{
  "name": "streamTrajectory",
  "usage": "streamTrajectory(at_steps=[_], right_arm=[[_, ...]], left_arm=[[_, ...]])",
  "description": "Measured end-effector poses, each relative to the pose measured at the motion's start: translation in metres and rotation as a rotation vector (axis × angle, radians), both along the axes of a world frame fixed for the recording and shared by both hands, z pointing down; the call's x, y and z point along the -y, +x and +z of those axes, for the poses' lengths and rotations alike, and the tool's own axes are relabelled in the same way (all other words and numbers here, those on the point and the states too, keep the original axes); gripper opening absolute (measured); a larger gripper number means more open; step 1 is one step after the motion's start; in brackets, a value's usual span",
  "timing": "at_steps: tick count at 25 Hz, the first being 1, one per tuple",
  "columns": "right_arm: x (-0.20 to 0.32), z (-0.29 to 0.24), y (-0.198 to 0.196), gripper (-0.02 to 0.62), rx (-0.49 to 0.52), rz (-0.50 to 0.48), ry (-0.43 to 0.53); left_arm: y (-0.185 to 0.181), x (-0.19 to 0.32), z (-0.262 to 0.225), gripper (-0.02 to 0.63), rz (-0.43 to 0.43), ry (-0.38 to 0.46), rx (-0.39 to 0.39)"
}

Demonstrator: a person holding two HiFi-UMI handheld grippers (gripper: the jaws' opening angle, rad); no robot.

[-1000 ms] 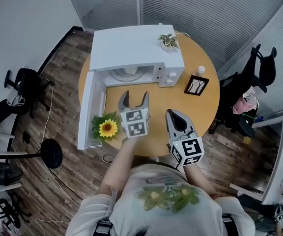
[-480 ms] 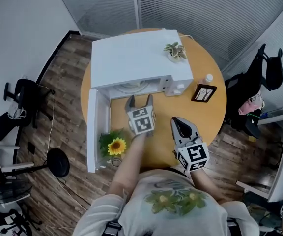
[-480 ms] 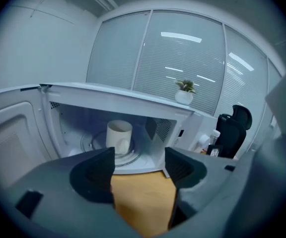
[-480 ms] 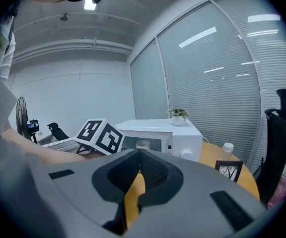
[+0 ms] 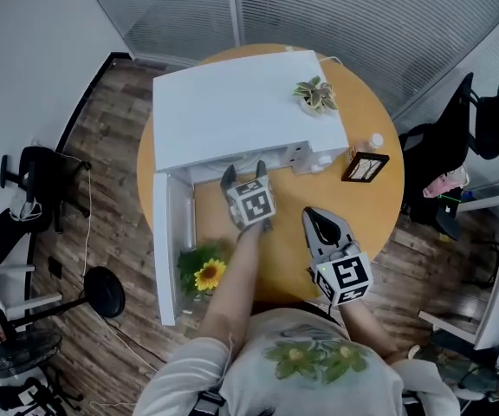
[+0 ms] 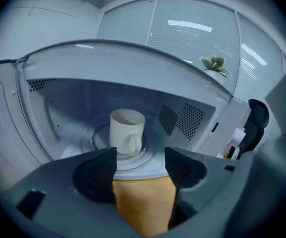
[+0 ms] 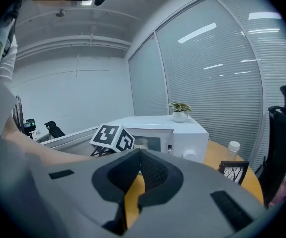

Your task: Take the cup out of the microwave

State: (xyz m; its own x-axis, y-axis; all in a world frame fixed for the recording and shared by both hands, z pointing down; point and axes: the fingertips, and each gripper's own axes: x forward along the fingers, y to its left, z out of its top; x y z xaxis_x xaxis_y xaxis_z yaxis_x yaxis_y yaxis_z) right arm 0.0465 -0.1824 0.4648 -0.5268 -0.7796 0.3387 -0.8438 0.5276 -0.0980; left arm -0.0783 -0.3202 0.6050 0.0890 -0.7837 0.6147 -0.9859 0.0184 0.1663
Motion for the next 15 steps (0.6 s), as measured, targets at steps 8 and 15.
streamTrajectory(at_steps=[8,15], right_arm=[[0.006,0.015,0.004,0.017,-0.013,0.021,-0.028],[0.009,0.021,0.002,0.017,-0.023,0.019,-0.041]], left_arm=[[-0.004,0.023,0.013,0.298,-0.048,-0.033,-0.034],[-0.003,0.037,0.021,0.264,-0.045,-0.031,0.001]])
